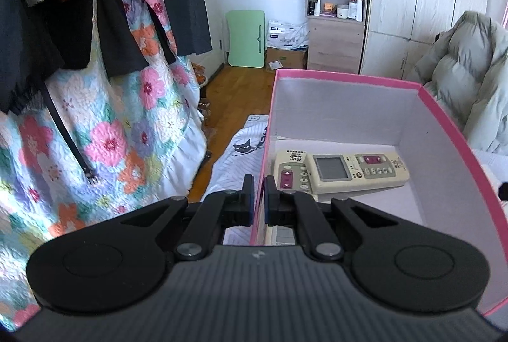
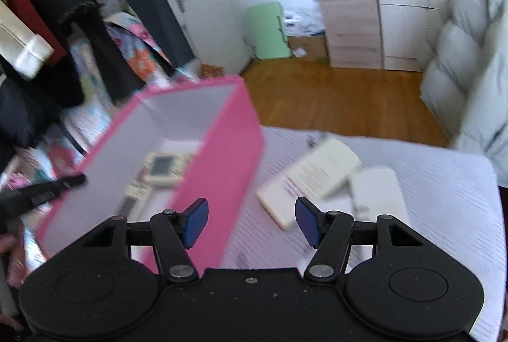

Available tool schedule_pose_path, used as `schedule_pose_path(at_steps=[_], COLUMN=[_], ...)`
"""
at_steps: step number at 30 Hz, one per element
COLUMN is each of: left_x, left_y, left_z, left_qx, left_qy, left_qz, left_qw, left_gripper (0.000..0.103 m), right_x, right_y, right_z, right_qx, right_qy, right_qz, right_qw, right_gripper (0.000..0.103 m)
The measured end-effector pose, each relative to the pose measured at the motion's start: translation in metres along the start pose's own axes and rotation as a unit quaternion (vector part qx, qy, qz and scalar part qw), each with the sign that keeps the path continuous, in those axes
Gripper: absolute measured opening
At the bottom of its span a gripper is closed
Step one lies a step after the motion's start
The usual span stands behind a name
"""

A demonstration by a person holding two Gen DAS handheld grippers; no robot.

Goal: Organize rigid objects
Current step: 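Return the right tool to the bed and close on another cream remote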

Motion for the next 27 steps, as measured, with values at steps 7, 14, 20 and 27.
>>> schedule_pose_path(at_steps=[7,14,20,27], left_x=[-0.001,0.0,0.001,0.002], left_y=[-0.001,-0.001,-0.001,-0.001], left_z=[-0.013,-0.018,-0.018,-0.013], left_qx=[-0.052,-0.061,-0.06,-0.06], left_qy=[0.045,0.05,0.046,0.032], left_qz=[-0.001,-0.001,-0.001,-0.005], left_qw=[0.9976,0.9968,0.9972,0.9976], left_gripper=[0.007,0.007,0.007,0.007], right_x=[-0.015,-0.037,-0.085,-0.109], right_y=[-0.01,0.031,0.037,0.034], right_z=[-0.019,-0.02,-0.033,-0.041], right_qx=[-0.036,-0.058,-0.116,-0.145], right_qy=[-0.004,-0.001,-0.013,-0.061], right_qz=[0.006,0.027,0.099,0.124], right_qw=[0.999,0.998,0.988,0.98], right_gripper=[0.066,0.074,0.074,0.077])
Point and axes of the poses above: each gripper's, at about its wrist camera, not at the fingertips, and x roughly against the way its jaws point, z to its left, y to its top, the point moved 8 cm from there along -x, roughly the way its jaws point, and after that the axes turned 7 degrees about -y, right-handed, at the moved point
